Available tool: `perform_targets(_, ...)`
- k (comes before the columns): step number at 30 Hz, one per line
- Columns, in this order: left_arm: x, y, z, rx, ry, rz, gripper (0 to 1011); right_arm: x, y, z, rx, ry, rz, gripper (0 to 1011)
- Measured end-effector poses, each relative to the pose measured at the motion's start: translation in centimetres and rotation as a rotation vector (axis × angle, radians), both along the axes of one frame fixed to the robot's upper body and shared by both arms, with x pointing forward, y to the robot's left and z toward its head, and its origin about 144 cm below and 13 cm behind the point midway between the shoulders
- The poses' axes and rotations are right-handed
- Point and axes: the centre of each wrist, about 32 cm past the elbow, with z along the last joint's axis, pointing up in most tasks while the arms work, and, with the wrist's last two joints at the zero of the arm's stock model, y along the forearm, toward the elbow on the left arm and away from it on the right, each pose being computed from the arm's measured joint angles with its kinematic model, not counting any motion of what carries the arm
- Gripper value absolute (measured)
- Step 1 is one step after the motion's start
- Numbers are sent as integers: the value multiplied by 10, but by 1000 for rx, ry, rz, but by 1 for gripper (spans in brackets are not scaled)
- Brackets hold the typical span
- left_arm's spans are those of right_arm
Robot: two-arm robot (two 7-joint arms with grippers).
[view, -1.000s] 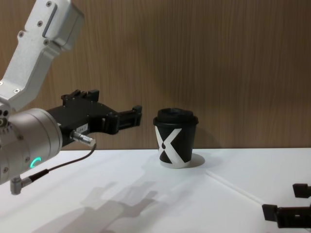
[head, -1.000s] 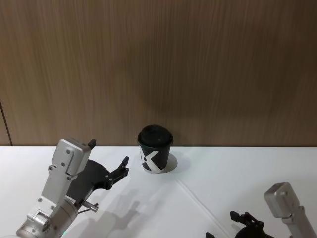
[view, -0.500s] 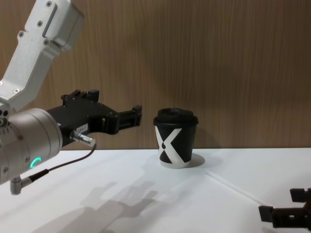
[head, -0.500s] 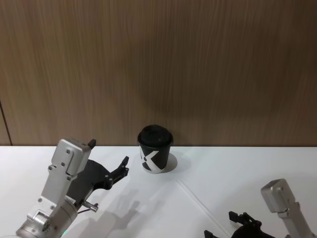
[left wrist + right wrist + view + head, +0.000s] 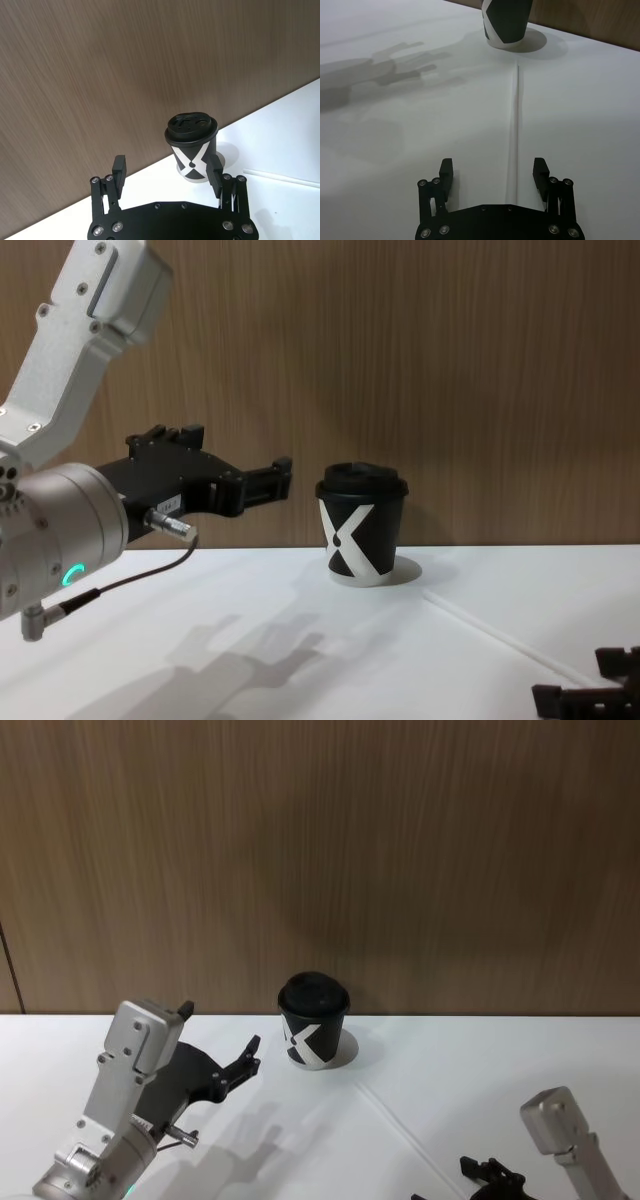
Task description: Pick up the straw with one hand, pass it to the other hand, and insert it into the cup.
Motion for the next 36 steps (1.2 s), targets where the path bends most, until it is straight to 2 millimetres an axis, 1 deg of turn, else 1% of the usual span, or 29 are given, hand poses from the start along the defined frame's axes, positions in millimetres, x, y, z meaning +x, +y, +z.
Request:
perform_targets(10,0,0,0,0,0,0,1003,1,0,-1,-1,14,2,998)
perform_targets(17,0,0,0,0,0,0,1003,1,1,-2,-1,19,2,863)
perform_targets(25,0,0,0,0,0,0,1003,1,0,-2,-2,22,0,615)
perform_targets(31,0,0,0,0,0,0,1002,1,0,-2,-2,24,1,493)
perform_targets(33,0,0,0,0,0,0,1003,1,0,-2,-2,25,1,483)
perform_targets(36,0,0,0,0,0,0,1003,1,1,-3,-2,26,1,432)
